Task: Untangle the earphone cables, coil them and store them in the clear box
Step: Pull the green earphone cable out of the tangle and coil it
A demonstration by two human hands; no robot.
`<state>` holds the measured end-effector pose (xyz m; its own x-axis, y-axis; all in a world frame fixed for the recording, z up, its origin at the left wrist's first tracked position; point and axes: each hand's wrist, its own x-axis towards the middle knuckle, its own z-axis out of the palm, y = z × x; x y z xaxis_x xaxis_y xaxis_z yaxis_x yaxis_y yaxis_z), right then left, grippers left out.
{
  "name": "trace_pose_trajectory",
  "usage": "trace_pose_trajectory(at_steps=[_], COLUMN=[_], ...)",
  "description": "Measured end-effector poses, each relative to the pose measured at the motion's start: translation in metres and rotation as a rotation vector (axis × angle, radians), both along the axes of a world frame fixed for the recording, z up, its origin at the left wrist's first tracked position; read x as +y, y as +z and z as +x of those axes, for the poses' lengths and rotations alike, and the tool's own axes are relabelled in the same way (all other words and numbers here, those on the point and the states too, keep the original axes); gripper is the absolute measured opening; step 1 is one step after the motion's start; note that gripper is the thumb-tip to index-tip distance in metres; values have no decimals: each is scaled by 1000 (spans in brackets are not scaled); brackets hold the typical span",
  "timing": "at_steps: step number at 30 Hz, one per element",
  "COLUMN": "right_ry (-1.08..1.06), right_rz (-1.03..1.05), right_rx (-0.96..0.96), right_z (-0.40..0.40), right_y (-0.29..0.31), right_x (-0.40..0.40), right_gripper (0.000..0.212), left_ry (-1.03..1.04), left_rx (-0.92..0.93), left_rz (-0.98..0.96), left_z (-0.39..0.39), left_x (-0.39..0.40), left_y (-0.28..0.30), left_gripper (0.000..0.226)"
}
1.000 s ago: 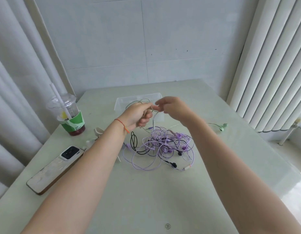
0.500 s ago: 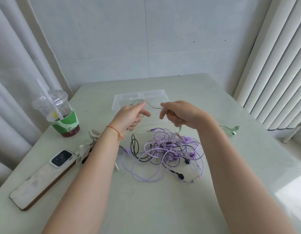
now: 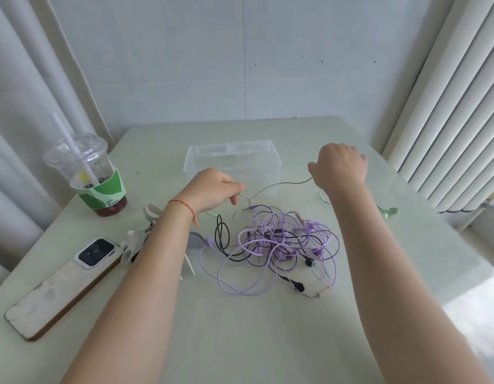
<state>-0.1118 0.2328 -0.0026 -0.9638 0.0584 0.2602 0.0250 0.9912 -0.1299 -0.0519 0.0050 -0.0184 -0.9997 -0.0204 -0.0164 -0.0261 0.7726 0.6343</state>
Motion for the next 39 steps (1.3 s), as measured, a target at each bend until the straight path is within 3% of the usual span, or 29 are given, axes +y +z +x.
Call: trace_pose_trajectory(at_steps=[3, 7, 13, 16, 21, 26, 31, 34, 36, 37, 39], right_ry=[46, 266, 643, 680, 725, 769, 661, 544, 434, 369, 199], right_rz=[8, -245, -741, -878, -1006, -919, -1157, -1132, -1056, -930, -475], right_rx=[33, 29, -415, -584, -636, -599, -603, -565, -440, -336, -124], right_z=[3, 9, 41, 45, 43, 41, 42, 33, 28, 27, 23], right_y=[0, 11, 29, 28, 24, 19, 27, 30, 30, 29, 26], right_x=[-4, -18, -43, -47, -48, -48, -43, -34, -30, -28, -22], right_gripper=[19, 28, 42, 36, 27, 51, 24, 35, 45, 43, 31], left_ry=[-32, -92, -98, -24, 75, 70, 118, 183, 222, 230, 234], left_rx=[6, -2, 88, 153, 226, 227, 267, 279, 255, 244, 250], left_rz=[106, 379, 697, 744, 765, 806, 758, 708, 705, 721, 760], left_z=[4, 6, 3, 2, -1, -2, -3, -6, -7, -6, -6], left_x=[-1, 0, 2, 3, 6, 11, 6, 2, 1, 1, 1], left_y=[5, 8, 9, 9, 8, 6, 6, 4, 4, 4, 4], left_gripper=[32, 30, 33, 32, 28, 27, 26, 26, 27, 27, 28])
